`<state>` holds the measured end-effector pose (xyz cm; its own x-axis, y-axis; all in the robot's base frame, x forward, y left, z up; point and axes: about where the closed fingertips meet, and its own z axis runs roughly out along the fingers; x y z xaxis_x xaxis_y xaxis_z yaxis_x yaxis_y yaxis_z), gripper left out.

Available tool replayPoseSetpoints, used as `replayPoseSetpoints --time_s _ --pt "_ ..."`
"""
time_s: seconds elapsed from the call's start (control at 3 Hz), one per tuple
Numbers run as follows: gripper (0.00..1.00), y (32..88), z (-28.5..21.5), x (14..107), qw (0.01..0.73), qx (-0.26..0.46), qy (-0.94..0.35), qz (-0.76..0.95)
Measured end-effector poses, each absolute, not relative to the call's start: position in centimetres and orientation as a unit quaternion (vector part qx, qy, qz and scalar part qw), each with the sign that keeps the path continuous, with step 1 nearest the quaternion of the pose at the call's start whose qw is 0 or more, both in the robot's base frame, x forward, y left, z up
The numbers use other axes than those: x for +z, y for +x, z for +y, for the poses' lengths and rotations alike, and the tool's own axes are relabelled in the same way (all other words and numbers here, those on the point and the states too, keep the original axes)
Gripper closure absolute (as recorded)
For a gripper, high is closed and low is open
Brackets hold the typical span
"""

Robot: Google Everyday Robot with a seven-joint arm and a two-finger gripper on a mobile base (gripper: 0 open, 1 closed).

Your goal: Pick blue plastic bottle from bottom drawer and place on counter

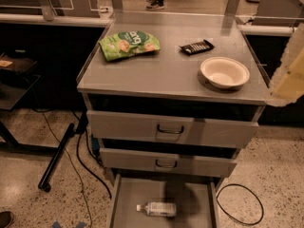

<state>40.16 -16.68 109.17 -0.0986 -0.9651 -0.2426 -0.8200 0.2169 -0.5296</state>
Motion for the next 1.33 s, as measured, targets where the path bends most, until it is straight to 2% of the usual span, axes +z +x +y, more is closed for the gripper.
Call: replayPoseSetpoints --time_s 1.33 --pt "0.0 40.16 -16.68 109.17 0.276 -0.131 -0.612 0.729"
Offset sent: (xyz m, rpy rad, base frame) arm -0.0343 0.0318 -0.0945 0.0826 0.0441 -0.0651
